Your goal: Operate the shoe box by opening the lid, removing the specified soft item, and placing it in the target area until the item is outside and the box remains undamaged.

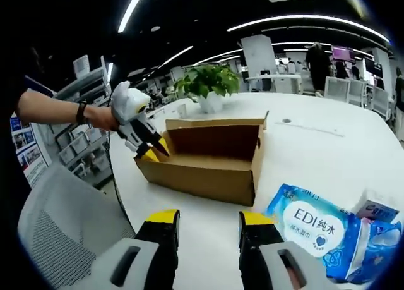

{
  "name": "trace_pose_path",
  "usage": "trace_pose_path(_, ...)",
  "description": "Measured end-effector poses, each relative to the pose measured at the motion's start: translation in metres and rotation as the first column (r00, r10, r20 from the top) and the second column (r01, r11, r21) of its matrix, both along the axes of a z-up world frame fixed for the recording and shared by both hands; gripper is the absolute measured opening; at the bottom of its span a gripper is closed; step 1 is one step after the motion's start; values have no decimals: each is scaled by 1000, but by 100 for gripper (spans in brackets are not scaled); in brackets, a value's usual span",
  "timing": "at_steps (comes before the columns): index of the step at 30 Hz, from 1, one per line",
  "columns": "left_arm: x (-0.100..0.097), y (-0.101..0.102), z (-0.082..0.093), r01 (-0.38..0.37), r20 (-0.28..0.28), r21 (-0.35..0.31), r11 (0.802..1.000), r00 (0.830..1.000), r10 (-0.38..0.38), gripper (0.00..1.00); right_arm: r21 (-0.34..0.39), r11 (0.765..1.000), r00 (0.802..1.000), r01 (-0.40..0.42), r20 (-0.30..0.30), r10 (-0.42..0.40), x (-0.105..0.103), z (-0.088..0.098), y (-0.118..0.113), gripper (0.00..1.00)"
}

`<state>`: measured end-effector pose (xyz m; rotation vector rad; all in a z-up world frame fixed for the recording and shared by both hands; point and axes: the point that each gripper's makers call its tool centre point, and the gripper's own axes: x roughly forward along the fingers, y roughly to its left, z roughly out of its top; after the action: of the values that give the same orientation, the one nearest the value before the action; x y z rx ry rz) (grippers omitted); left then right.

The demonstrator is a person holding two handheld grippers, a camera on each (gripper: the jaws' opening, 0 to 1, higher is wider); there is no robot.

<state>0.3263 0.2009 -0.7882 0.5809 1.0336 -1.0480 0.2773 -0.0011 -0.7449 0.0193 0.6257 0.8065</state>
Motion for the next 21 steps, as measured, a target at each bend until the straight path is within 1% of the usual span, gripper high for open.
trace_pose_path(2,-2,0,-7,35,-46,16,999,998,-34,29,7,1000,1000,8,-4,-8,1,0,-2,34)
trace_pose_path(4,-5,-1,-12,63,-80,23,998,995,-61,33,6,1000,1000,10,-3,-10,1,1,-3,34)
trace_pose_path(7,-12,-4,-20,78,-154,12,997,985,-75,40,-4,1000,1000,10,-4,-10,0,-1,-3,34)
trace_pose_path(9,-12,-5,-24,95,-169,18,995,982,-91,44,-1,1000,1000,13,-8,-13,-1,-2,-3,34)
trace_pose_path(11,-14,-7,-26,109,-182,20,994,978,-104,45,-2,1000,1000,16,-10,-16,-1,-2,-3,34)
trace_pose_path(12,-14,-7,-27,111,-182,26,993,978,-105,45,-3,1000,1000,17,-11,-17,-2,-3,-3,34)
trace_pose_path(15,-15,-1,-35,183,-144,101,978,975,-168,45,-6,1000,1000,19,-21,-19,-4,-7,-2,33)
trace_pose_path(16,-13,4,-38,199,-125,137,970,975,-183,44,-7,1000,1000,18,-23,-18,-5,-8,-1,33)
trace_pose_path(17,-11,10,-41,223,-104,182,958,973,-206,44,-13,1000,1000,14,-24,-14,-6,-8,0,33)
trace_pose_path(18,-10,11,-41,238,-83,198,951,971,-226,41,-18,1000,1000,11,-22,-12,-6,-8,0,33)
trace_pose_path(19,-9,11,-40,239,-70,196,951,971,-229,35,-25,1000,1000,9,-19,-10,-6,-8,-1,33)
trace_pose_path(20,-9,9,-39,218,-60,177,960,976,-211,30,-27,1000,1000,7,-17,-8,-6,-8,-1,33)
trace_pose_path(21,-7,7,-37,202,-50,161,966,979,-196,27,-26,1000,1000,9,-16,-9,-6,-8,-1,33)
